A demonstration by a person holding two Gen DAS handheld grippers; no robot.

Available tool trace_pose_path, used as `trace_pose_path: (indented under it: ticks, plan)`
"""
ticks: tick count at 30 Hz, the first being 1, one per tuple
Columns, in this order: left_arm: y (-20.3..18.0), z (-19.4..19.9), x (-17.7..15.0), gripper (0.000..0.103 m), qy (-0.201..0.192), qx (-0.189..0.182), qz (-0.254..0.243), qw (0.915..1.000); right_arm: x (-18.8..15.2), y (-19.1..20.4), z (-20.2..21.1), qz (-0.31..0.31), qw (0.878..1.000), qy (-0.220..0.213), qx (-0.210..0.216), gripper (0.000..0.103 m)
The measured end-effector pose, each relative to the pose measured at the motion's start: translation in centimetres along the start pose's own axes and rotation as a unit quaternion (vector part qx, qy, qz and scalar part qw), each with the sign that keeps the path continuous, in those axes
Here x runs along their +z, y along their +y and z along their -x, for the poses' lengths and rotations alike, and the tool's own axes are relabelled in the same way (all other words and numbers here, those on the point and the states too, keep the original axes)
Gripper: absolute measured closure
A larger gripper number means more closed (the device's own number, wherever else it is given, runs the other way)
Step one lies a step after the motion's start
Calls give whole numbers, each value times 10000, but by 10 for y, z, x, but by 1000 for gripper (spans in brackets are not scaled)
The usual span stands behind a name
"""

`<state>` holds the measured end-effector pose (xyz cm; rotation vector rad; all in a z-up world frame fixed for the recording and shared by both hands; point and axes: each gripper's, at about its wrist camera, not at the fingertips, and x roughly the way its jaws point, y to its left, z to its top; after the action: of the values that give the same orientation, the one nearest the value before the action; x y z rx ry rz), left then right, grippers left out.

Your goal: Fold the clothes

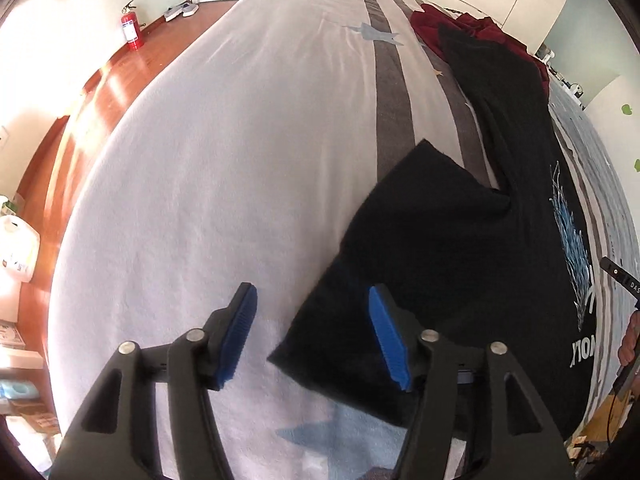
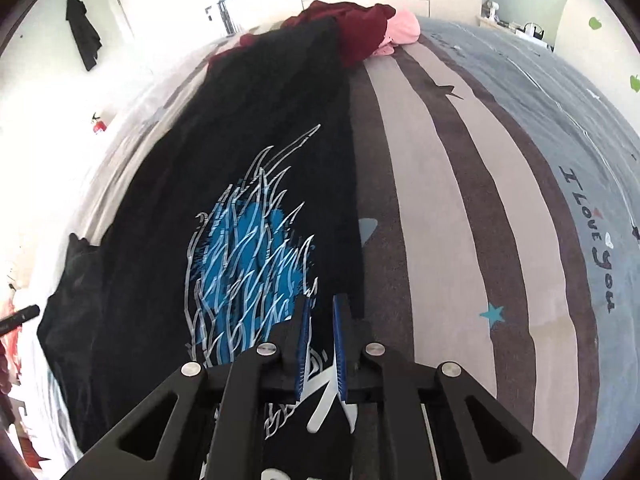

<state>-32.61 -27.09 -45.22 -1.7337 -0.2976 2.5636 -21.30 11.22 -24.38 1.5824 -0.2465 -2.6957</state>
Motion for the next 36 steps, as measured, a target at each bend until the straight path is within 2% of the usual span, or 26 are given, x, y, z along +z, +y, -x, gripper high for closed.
trace_pose_path:
  ticks: [5, 8, 12, 15, 17, 20, 24, 27, 31, 34, 35, 36]
  plan:
    - [25, -15, -21, 40, 252, -43, 319, 9992, -10, 7, 7, 63, 9999, 83, 64, 90]
    - [19, -16, -21, 38, 223, -73, 359, 9991, -14, 9, 7, 80, 9998, 140, 98, 85]
    - [13, -18, -22, 41, 266, -262, 379, 9986, -19, 12, 8, 59, 9997, 155, 155, 85]
    - [11, -21, -21, 60, 312, -262, 376, 9985, -22, 12, 8, 52, 9997, 177, 177, 85]
    - [12, -22, -18, 91, 347, -287, 470, 9979, -24, 12, 8, 45, 9996, 198, 191, 85]
    - [5, -16, -13, 97, 329, -128, 401, 9986, -26, 11, 7, 46, 9995, 219, 212, 85]
    - [-18, 12, -10, 98, 31, 6, 282, 9996, -25, 6, 10, 69, 9994, 200, 261, 85]
    - [-51, 47, -6, 98, -301, -44, 75, 9995, -24, -1, 15, 91, 9993, 173, 306, 85]
    - [-125, 95, -6, 98, -697, -270, -380, 9965, -19, -17, 24, 97, 9992, 143, 361, 85]
    - [-202, 96, 2, 98, -787, -592, -615, 9932, -15, -31, 35, 90, 9991, 123, 405, 85]
    - [-222, 103, 0, 98, -801, -709, -642, 9922, -14, -36, 38, 96, 9990, 119, 414, 85]
    - [-232, 122, -15, 98, -774, -796, -652, 9917, -12, -41, 42, 109, 9990, 112, 417, 85]
